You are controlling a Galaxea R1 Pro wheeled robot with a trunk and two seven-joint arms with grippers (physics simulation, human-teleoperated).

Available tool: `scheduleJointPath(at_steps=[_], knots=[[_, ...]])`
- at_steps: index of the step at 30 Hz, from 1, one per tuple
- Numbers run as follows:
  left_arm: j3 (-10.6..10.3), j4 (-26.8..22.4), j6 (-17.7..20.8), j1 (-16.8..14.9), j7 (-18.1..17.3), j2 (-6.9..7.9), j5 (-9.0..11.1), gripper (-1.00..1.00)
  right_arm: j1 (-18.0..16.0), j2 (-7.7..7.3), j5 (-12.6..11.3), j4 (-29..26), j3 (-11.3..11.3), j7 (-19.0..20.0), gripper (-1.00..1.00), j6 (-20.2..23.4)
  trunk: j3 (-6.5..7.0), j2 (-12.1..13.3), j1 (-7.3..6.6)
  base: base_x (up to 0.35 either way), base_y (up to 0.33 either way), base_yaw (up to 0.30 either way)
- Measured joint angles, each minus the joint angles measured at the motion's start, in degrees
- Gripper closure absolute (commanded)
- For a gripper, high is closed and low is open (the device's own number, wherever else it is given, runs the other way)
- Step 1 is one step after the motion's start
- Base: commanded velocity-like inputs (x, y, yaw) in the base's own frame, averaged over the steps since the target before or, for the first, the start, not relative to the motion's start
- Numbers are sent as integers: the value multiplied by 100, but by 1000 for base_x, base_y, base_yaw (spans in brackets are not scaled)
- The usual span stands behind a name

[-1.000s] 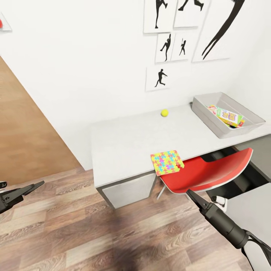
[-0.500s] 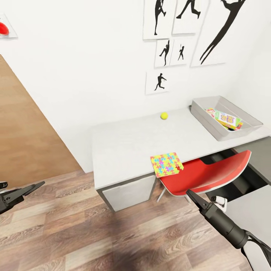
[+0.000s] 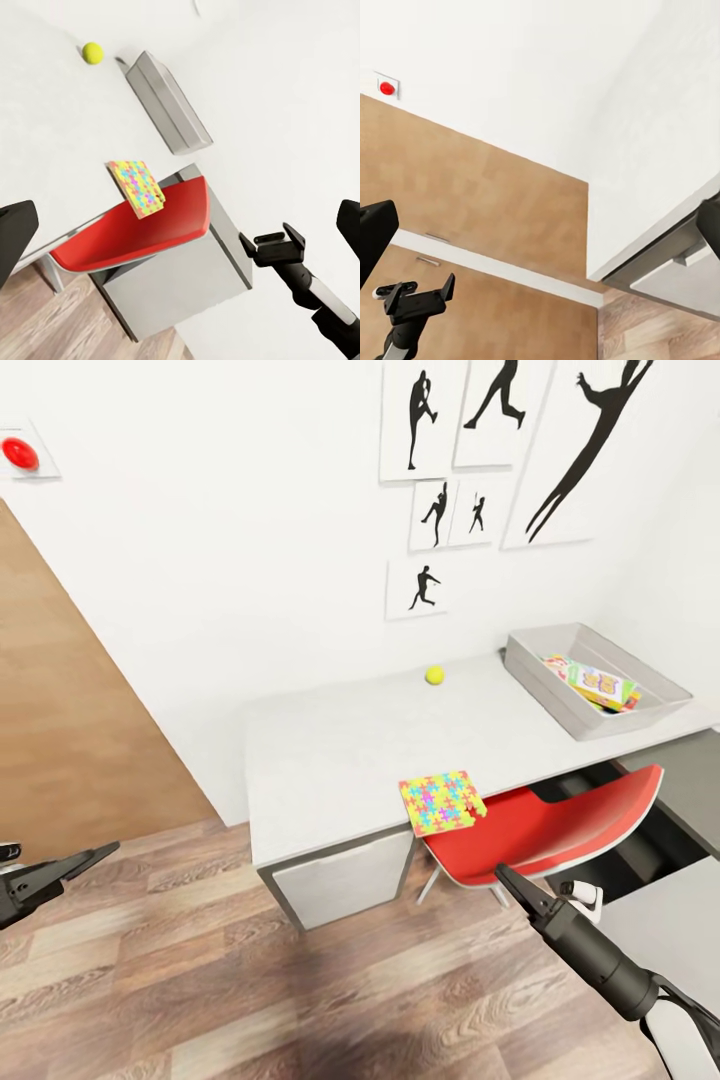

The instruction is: Put all the toys in the child's room - the three board games (two on the bed and one on the table), the two jigsaw puzzles on the table, and the tennis ball on the table - inside the toy box on the table in the child's room.

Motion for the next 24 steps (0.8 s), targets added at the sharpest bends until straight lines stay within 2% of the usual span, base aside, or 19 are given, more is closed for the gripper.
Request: scheduleJointPath(at_steps=[15, 24], knots=[[-1, 0, -6, 0, 0, -10, -8, -100, 0, 11, 0, 0, 17, -7, -100, -11, 140, 0, 0, 0, 0, 0], [-2, 0, -2, 0, 0, -13, -9, -100, 0, -2, 4, 0, 27, -3, -100, -273, 224, 0, 0, 0, 0, 0]])
